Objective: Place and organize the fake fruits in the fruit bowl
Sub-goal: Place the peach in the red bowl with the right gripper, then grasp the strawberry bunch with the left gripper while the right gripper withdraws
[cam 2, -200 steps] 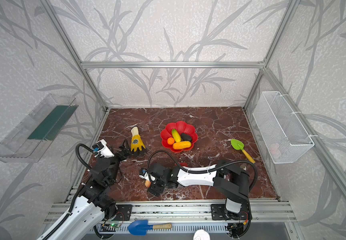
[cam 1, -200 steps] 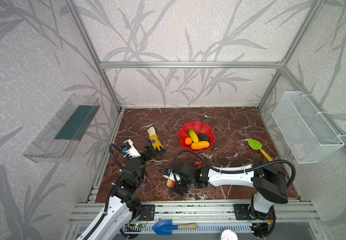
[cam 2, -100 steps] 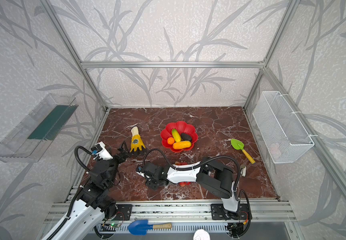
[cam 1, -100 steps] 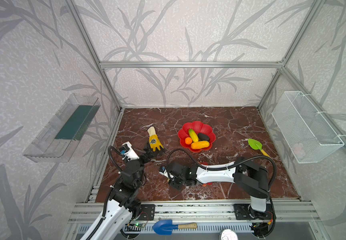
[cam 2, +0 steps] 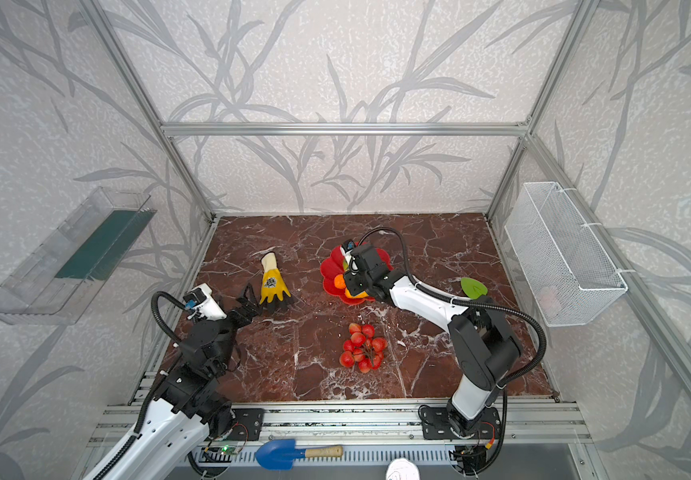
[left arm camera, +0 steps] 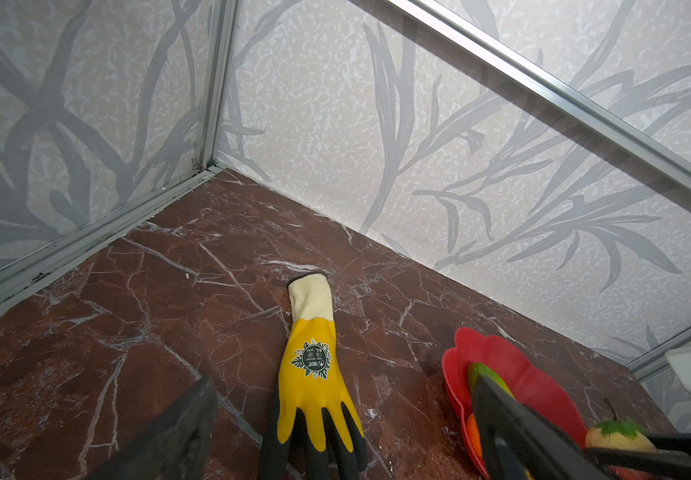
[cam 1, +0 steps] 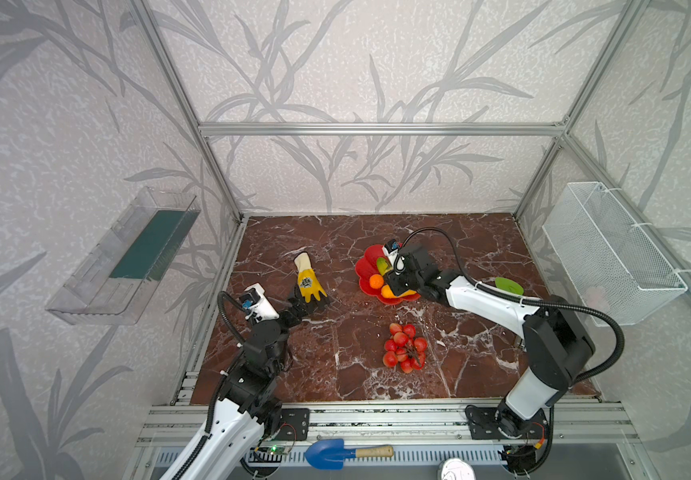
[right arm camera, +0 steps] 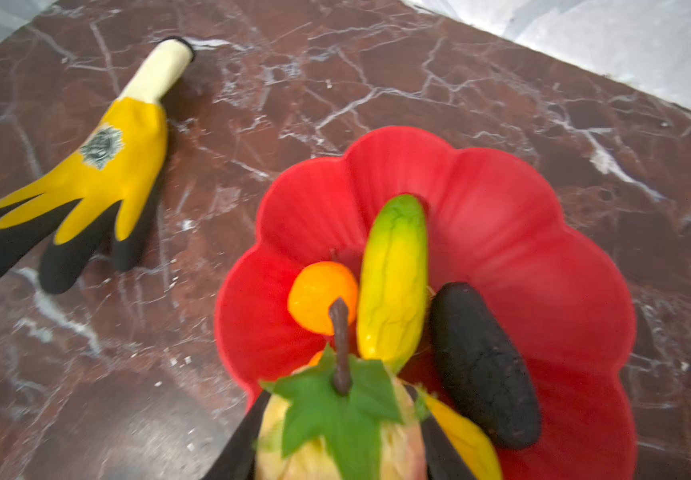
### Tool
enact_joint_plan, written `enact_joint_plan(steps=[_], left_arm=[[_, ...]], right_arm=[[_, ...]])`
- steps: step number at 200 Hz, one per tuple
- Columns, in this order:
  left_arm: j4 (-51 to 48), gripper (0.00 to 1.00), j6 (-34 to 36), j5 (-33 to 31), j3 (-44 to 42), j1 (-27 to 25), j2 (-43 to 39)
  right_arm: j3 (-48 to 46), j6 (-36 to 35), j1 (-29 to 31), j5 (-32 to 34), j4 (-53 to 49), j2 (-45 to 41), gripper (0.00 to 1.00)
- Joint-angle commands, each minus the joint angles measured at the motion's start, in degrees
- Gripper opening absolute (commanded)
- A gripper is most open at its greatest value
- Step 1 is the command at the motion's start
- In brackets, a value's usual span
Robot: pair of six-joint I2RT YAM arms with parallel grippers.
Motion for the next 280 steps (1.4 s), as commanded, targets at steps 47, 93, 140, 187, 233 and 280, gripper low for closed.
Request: enact_joint_plan(steps=[47,93,140,187,233,280], left_arm=[[-2.1,0.95,3.7,3.5,1.6,0.3,0.1],[-1.7,0.93,8.9,14.9,3.9,0.3,3.1],[4.2,0.83,14.8,34.2,6.7,0.0,13.0],[15.9,0.74,30.1,37.2,6.8,-13.9,25.7],[26.0,0.66,44.6,40.2,6.4,-26.0,37.1],[29.1,0.62,58.9,42.9,8.8,-34.8,48.2]], right_arm=[[19.3,1.3,-7.6,-2.2,-5.0,19.3,0.44],[25.2,1.1,-8.7,-2.2,-7.7,24.4,0.6],[18.6,5.5,-10.5,-4.4,-4.4,14.5,0.82],[-8.4,15.9,-13.6,-11.0,15.6,-6.7,0.92],[-23.6,19.7,-16.5,-13.7,17.4,-20.2,0.99],[-29.7,18.6,-17.9,-12.2,13.8,-28.8,0.99]])
